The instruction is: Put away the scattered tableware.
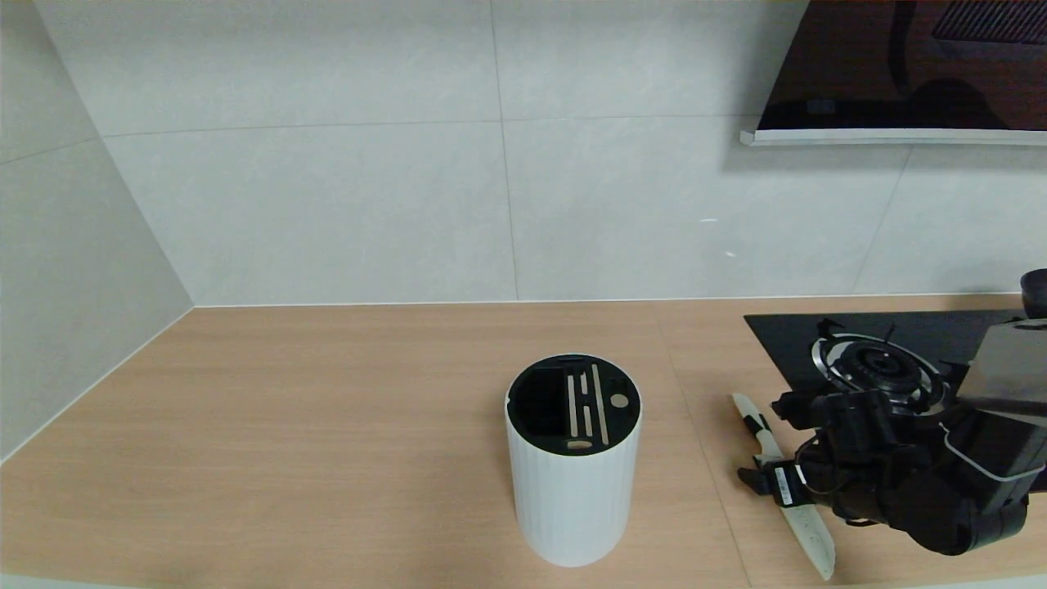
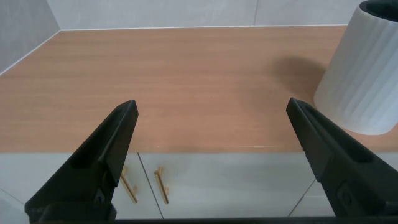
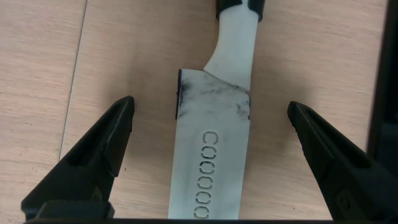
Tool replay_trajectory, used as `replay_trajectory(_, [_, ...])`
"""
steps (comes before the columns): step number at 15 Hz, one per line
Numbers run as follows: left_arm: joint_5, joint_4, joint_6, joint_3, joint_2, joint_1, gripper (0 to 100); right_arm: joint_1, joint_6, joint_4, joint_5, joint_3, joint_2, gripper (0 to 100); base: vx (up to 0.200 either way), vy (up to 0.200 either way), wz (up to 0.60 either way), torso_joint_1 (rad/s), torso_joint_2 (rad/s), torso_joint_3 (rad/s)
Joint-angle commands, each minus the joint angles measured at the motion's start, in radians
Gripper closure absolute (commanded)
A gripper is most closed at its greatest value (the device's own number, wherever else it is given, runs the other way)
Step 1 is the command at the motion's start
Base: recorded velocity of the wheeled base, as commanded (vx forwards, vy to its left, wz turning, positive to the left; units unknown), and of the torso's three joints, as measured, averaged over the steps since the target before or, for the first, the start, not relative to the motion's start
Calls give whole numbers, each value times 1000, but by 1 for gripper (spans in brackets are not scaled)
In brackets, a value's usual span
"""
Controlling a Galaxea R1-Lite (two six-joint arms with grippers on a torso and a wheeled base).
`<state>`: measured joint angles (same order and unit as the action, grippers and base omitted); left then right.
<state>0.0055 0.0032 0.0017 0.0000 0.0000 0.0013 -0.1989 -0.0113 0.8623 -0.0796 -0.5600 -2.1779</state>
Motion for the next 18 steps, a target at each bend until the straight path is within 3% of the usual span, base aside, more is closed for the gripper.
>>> replay_trajectory(1, [1,0,0,0,2,0,0,4,-1,-2,0,-3,-8,0,0,0,0,0,0,0])
replay_trajectory(5, [1,0,0,0,2,0,0,7,-1,-2,0,-6,-11,0,0,0,0,0,0,0])
replay_trajectory(6, [1,0,0,0,2,0,0,10,-1,-2,0,-6,-11,100,0,0,0,0,0,0])
replay_trajectory(15, [1,0,0,0,2,0,0,10,1,-2,-14,-1,13,100,0,0,0,0,0,0])
replay_trajectory(18, [1,0,3,0,2,0,0,4,2,-5,-20,26,145,100,0,0,0,0,0,0])
